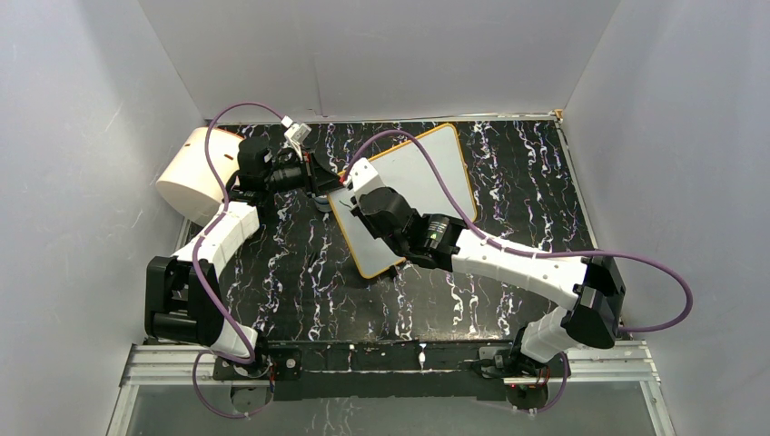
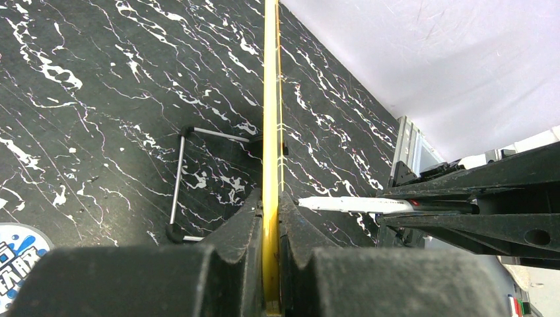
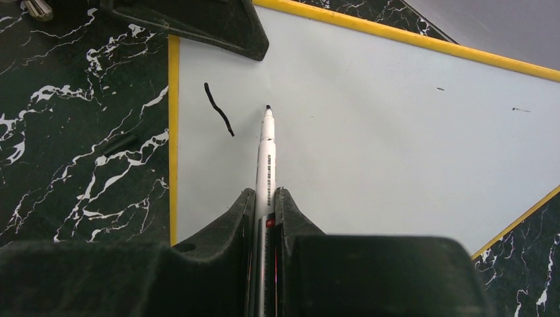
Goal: Write a sentence on the whiteboard
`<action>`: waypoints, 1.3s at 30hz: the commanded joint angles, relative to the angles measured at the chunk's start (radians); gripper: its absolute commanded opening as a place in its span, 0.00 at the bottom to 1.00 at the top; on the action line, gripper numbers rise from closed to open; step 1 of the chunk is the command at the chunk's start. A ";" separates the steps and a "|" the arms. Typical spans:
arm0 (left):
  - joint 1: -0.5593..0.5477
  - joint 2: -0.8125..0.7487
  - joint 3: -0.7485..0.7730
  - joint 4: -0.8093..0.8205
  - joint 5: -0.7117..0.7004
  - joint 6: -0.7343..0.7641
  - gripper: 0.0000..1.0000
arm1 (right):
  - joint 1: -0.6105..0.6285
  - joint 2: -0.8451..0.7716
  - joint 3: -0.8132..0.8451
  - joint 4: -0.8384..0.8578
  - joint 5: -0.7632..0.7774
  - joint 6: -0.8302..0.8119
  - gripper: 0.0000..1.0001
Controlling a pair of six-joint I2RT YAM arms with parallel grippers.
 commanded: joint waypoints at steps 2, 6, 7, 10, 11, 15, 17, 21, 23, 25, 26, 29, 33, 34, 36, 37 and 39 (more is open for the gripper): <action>-0.026 0.015 -0.030 -0.048 0.037 0.030 0.00 | -0.004 0.004 0.034 0.039 0.011 0.012 0.00; -0.026 0.015 -0.030 -0.047 0.037 0.029 0.00 | -0.005 0.006 0.029 0.051 0.015 0.012 0.00; -0.027 0.014 -0.030 -0.047 0.037 0.028 0.00 | -0.006 0.006 0.027 0.054 0.015 0.013 0.00; -0.027 0.014 -0.032 -0.046 0.037 0.029 0.00 | -0.006 0.015 0.029 0.053 0.012 0.013 0.00; -0.027 0.014 -0.031 -0.045 0.037 0.029 0.00 | -0.007 0.018 0.030 0.054 0.010 0.012 0.00; -0.027 0.013 -0.032 -0.046 0.038 0.029 0.00 | -0.007 0.028 0.036 0.045 0.006 0.012 0.00; -0.027 0.013 -0.032 -0.045 0.037 0.029 0.00 | -0.009 0.029 0.037 0.039 0.006 0.013 0.00; -0.027 0.012 -0.032 -0.045 0.038 0.029 0.00 | -0.007 0.032 0.038 0.029 -0.002 0.015 0.00; -0.027 0.012 -0.032 -0.045 0.039 0.029 0.00 | -0.009 0.034 0.044 0.018 -0.005 0.016 0.00; -0.027 0.012 -0.032 -0.045 0.039 0.029 0.00 | -0.009 0.038 0.050 0.004 -0.009 0.015 0.00; -0.027 0.012 -0.032 -0.045 0.039 0.029 0.00 | -0.009 0.038 0.052 -0.001 -0.014 0.016 0.00; -0.026 0.012 -0.032 -0.045 0.040 0.029 0.00 | -0.009 0.043 0.060 -0.021 -0.030 0.018 0.00; -0.027 0.012 -0.032 -0.046 0.039 0.029 0.00 | -0.009 0.055 0.072 -0.046 -0.046 0.018 0.00; -0.026 0.012 -0.032 -0.045 0.038 0.029 0.00 | -0.009 0.057 0.075 -0.051 -0.051 0.017 0.00; -0.026 0.012 -0.032 -0.046 0.038 0.029 0.00 | -0.009 0.059 0.079 -0.058 -0.062 0.017 0.00; -0.026 0.011 -0.031 -0.045 0.038 0.029 0.00 | -0.010 0.061 0.081 -0.061 -0.065 0.017 0.00; -0.027 0.012 -0.032 -0.046 0.037 0.030 0.00 | -0.009 0.062 0.084 -0.069 -0.073 0.018 0.00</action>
